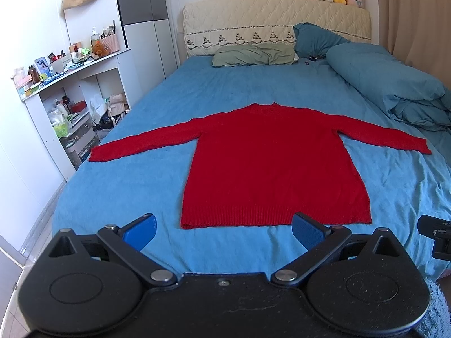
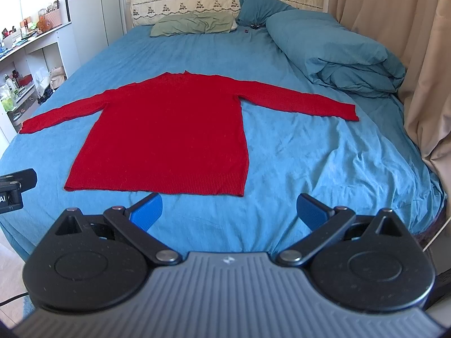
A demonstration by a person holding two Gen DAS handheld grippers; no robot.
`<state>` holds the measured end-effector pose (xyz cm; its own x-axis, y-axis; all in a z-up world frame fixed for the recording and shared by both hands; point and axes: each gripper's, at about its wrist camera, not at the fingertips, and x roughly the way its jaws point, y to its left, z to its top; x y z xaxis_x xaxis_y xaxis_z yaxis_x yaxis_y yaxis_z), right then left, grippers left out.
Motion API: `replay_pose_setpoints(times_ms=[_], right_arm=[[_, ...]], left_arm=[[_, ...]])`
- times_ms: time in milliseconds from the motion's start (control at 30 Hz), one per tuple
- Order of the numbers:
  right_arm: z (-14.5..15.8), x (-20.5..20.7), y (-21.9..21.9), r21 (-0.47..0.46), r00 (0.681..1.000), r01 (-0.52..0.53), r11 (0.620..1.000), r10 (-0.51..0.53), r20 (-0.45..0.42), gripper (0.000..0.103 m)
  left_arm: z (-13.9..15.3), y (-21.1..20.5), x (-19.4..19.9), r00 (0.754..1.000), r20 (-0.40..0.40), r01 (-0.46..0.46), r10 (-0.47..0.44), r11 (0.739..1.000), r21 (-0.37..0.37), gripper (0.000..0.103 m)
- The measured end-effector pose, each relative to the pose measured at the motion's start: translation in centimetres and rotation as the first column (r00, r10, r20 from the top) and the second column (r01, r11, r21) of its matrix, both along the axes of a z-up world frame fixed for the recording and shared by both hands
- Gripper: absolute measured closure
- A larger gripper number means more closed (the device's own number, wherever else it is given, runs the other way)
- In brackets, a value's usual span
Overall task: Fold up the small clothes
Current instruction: 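Lower the right tool to the sweater's sleeve and close on it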
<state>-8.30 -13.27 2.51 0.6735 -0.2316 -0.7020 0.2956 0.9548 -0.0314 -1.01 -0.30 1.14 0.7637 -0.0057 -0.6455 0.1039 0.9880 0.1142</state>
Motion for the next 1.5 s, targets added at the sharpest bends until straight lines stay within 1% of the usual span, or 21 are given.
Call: replay_pose_setpoints(times_ms=[100, 133, 200, 333, 400, 500, 633, 767, 900, 1033, 1133, 1200, 1300, 1367, 1433, 1500], right_arm=[[0.4, 0.0, 0.3, -0.003, 1.0, -0.004, 1.0, 0.004, 0.001, 0.0], [1.3, 0.0, 0.7, -0.006, 1.0, -0.007, 1.0, 0.007, 0.003, 0.0], [1.7, 0.1, 0.8, -0.01, 1.0, -0.011, 1.0, 0.011, 0.005, 0.0], [1.5, 0.8, 0.3, -0.017, 1.0, -0.011, 1.0, 0.011, 0.013, 0.0], [1.5, 1.6, -0.5, -0.009, 1.0, -0.003, 1.0, 0.003, 0.019, 0.0], [1.5, 3.4, -2.6, 0.003, 0.999, 0.024, 1.0, -0.024, 0.027, 0.0], [1.2, 7.1, -6.3, -0.014, 0.997, 0.073, 0.997, -0.072, 0.036, 0.0], [0.1, 12.2, -11.6, -0.018, 0.989, 0.145, 0.989, -0.145, 0.038, 0.0], [-2.5, 17.8, -17.9, -0.008, 0.976, 0.217, 0.976, -0.217, 0.025, 0.0], [-6.2, 23.2, -24.2, -0.006, 0.95, 0.312, 0.95, -0.312, 0.018, 0.0], [-8.8, 26.4, -28.5, 0.02, 0.927, 0.374, 0.927, -0.374, 0.019, 0.0], [-10.0, 27.7, -31.0, 0.075, 0.914, 0.402, 0.913, -0.405, 0.026, 0.0], [-11.5, 29.3, -34.0, 0.136, 0.893, 0.443, 0.886, -0.449, 0.018, 0.0], [-12.5, 30.3, -35.2, 0.139, 0.883, 0.463, 0.875, -0.47, 0.016, 0.0], [-13.8, 31.2, -36.4, 0.137, 0.876, 0.476, 0.869, -0.483, 0.016, 0.0], [-15.4, 32.3, -37.9, 0.149, 0.866, 0.494, 0.856, -0.499, -0.003, 0.0]], left_arm=[[0.1, 0.0, 0.0, 1.0, 0.001, 0.001, -0.001, 1.0, -0.001, 0.0], [0.1, 0.0, 0.0, 1.0, 0.0, 0.001, -0.001, 1.0, -0.002, 0.0], [0.3, -0.1, 0.1, 1.0, 0.001, 0.001, -0.001, 1.0, -0.007, 0.0], [1.1, -0.5, 0.6, 1.0, 0.014, 0.017, -0.017, 1.0, -0.004, 0.0], [1.7, -0.9, 1.6, 0.999, 0.025, 0.022, -0.022, 1.0, 0.002, 0.0], [2.5, -1.8, 4.1, 0.999, 0.039, 0.03, -0.031, 1.0, 0.009, 0.0], [3.3, -3.9, 9.3, 0.996, 0.051, 0.072, -0.073, 0.997, 0.025, 0.0], [3.4, -6.8, 16.2, 0.99, 0.056, 0.127, -0.128, 0.992, 0.018, 0.0], [2.4, -11.0, 24.7, 0.978, 0.036, 0.204, -0.204, 0.979, 0.0, 0.0], [0.0, -15.1, 32.2, 0.966, 0.017, 0.259, -0.259, 0.966, -0.004, 0.0], [-2.1, -18.1, 37.3, 0.96, -0.033, 0.279, -0.28, 0.96, -0.027, 0.0], [-3.4, -19.8, 39.8, 0.956, -0.051, 0.287, -0.289, 0.957, -0.043, 0.0], [-5.3, -22.4, 43.5, 0.948, -0.119, 0.289, -0.295, 0.955, -0.064, 0.0], [-6.7, -23.8, 45.8, 0.937, -0.17, 0.293, -0.304, 0.952, -0.084, 0.0], [-8.1, -25.5, 47.8, 0.931, -0.217, 0.282, -0.293, 0.956, -0.08, 0.0], [-9.7, -26.9, 49.3, 0.927, -0.249, 0.274, -0.281, 0.96, -0.065, 0.001]])
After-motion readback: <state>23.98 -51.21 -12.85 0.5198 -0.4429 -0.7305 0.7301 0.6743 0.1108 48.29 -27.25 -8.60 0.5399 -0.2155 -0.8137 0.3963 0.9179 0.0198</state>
